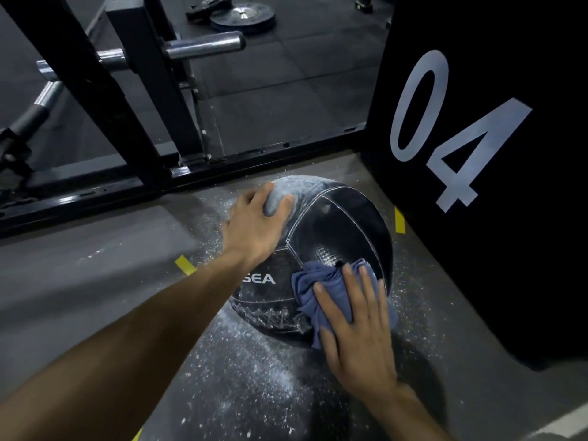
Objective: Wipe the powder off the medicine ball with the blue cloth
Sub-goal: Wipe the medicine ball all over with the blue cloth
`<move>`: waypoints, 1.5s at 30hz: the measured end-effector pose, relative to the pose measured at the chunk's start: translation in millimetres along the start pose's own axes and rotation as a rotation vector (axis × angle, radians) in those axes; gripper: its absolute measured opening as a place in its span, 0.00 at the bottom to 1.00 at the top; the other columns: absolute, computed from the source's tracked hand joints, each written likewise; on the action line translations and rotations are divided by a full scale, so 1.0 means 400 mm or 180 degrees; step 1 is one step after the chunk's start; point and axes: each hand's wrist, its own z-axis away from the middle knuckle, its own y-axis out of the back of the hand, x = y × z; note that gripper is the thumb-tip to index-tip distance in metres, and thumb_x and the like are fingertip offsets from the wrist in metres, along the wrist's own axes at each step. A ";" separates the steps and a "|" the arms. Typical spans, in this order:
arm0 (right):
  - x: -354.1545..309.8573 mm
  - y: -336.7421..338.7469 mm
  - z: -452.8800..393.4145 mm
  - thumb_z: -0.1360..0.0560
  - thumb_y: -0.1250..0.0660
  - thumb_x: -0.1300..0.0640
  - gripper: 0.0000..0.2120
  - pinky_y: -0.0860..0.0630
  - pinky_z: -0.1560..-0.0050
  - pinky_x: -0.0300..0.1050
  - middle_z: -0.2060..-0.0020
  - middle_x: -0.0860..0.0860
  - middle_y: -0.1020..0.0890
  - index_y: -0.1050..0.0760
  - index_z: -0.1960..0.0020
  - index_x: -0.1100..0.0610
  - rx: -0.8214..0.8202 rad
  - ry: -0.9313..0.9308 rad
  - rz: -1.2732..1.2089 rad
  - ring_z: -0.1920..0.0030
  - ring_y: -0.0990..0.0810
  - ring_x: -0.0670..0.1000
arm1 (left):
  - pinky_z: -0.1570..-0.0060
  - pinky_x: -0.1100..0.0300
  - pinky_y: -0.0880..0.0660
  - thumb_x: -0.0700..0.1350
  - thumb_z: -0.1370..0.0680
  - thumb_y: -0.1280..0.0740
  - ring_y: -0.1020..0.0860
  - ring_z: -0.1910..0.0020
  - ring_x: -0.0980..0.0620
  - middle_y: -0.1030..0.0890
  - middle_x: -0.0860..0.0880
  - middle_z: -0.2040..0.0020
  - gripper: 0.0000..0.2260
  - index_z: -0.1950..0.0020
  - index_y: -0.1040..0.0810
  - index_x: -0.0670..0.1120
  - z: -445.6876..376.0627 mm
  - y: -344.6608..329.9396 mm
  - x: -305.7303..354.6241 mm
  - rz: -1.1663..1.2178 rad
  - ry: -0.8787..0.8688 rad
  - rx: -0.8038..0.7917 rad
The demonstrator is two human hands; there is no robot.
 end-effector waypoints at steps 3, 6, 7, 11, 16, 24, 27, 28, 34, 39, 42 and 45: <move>0.006 0.037 -0.087 0.15 0.42 0.50 0.26 0.50 0.18 0.70 0.16 0.61 0.41 0.35 0.17 0.50 0.0152 -0.0144 -0.0276 0.15 0.46 0.65 | 0.26 0.38 0.35 0.71 0.19 0.45 0.32 0.25 0.46 0.31 0.51 0.24 0.29 0.21 0.34 0.61 0.004 -0.002 0.007 -0.0079 -0.0037 -0.0043; 0.011 0.073 -0.185 0.15 0.41 0.51 0.26 0.47 0.17 0.66 0.17 0.59 0.39 0.33 0.18 0.51 0.0203 -0.0549 -0.0461 0.15 0.44 0.62 | 0.27 0.37 0.35 0.71 0.20 0.45 0.32 0.25 0.46 0.31 0.50 0.24 0.29 0.21 0.34 0.62 0.021 -0.007 0.014 -0.0145 -0.0010 0.0018; 0.017 0.085 -0.230 0.16 0.42 0.50 0.26 0.45 0.18 0.65 0.17 0.58 0.38 0.34 0.18 0.50 0.0115 -0.0790 -0.0477 0.16 0.42 0.61 | 0.27 0.38 0.36 0.71 0.19 0.45 0.32 0.25 0.46 0.31 0.51 0.24 0.28 0.22 0.34 0.62 0.030 -0.009 0.018 -0.0174 0.0021 0.0054; 0.064 0.130 -0.441 0.22 0.47 0.45 0.27 0.32 0.25 0.61 0.24 0.54 0.28 0.26 0.26 0.42 -0.0763 -0.1906 -0.0788 0.25 0.29 0.63 | 0.26 0.39 0.38 0.70 0.19 0.45 0.34 0.24 0.46 0.33 0.51 0.23 0.28 0.22 0.35 0.62 0.093 -0.026 0.027 -0.0330 -0.0059 0.0245; 0.084 0.155 -0.544 0.25 0.46 0.47 0.21 0.25 0.35 0.59 0.35 0.56 0.21 0.22 0.37 0.45 -0.1509 -0.2328 -0.0609 0.38 0.22 0.65 | 0.23 0.41 0.42 0.73 0.21 0.49 0.39 0.21 0.48 0.37 0.52 0.20 0.30 0.21 0.36 0.63 0.213 -0.068 0.041 -0.0323 -0.0301 0.0408; 0.095 0.163 -0.379 0.17 0.46 0.42 0.17 0.26 0.33 0.59 0.28 0.44 0.27 0.25 0.33 0.40 -0.1077 -0.1848 -0.0682 0.34 0.24 0.56 | 0.30 0.49 0.31 0.61 0.17 0.37 0.27 0.33 0.53 0.27 0.57 0.34 0.13 0.33 0.24 0.61 0.178 -0.009 0.005 0.1110 0.0011 0.0435; 0.078 0.191 -0.292 0.17 0.46 0.38 0.23 0.28 0.29 0.59 0.24 0.42 0.30 0.27 0.25 0.39 -0.0833 -0.1736 -0.0796 0.27 0.28 0.52 | 0.29 0.47 0.29 0.64 0.17 0.37 0.25 0.32 0.51 0.26 0.54 0.30 0.19 0.29 0.25 0.59 0.144 0.004 -0.002 0.1060 0.0029 -0.0208; 0.068 0.201 -0.266 0.19 0.47 0.36 0.25 0.28 0.28 0.60 0.23 0.43 0.30 0.27 0.25 0.39 -0.0765 -0.1703 -0.0808 0.25 0.29 0.52 | 0.27 0.46 0.30 0.66 0.18 0.38 0.26 0.30 0.51 0.27 0.55 0.27 0.22 0.27 0.26 0.60 0.138 0.006 -0.004 0.0904 -0.0053 -0.0449; -0.050 0.215 -0.150 0.18 0.45 0.42 0.27 0.32 0.25 0.64 0.19 0.51 0.33 0.30 0.20 0.45 -0.0239 -0.1468 -0.0188 0.21 0.32 0.57 | 0.22 0.44 0.37 0.76 0.24 0.43 0.32 0.23 0.55 0.31 0.62 0.22 0.30 0.26 0.27 0.65 0.137 -0.007 -0.011 0.0461 -0.0273 -0.0623; -0.173 0.181 -0.040 0.24 0.35 0.44 0.30 0.40 0.22 0.68 0.17 0.55 0.35 0.27 0.22 0.46 -0.0463 -0.0118 0.0324 0.17 0.38 0.63 | 0.26 0.48 0.32 0.72 0.21 0.41 0.27 0.28 0.52 0.26 0.56 0.26 0.28 0.26 0.24 0.60 0.106 0.005 -0.003 0.0428 -0.0217 -0.0653; -0.191 0.150 0.008 0.29 0.31 0.44 0.34 0.39 0.26 0.71 0.17 0.53 0.35 0.27 0.23 0.44 -0.0669 0.0224 0.0541 0.18 0.37 0.62 | 0.26 0.47 0.31 0.70 0.20 0.40 0.27 0.29 0.52 0.26 0.56 0.26 0.27 0.26 0.24 0.59 0.100 0.017 0.001 0.0286 -0.0366 -0.0690; -0.183 0.155 -0.004 0.26 0.34 0.44 0.32 0.40 0.25 0.71 0.17 0.53 0.36 0.29 0.21 0.44 -0.0647 0.0046 0.0573 0.17 0.39 0.61 | 0.22 0.49 0.35 0.71 0.21 0.38 0.29 0.27 0.60 0.26 0.63 0.26 0.24 0.29 0.23 0.64 0.119 0.005 -0.020 0.0773 -0.0434 -0.0683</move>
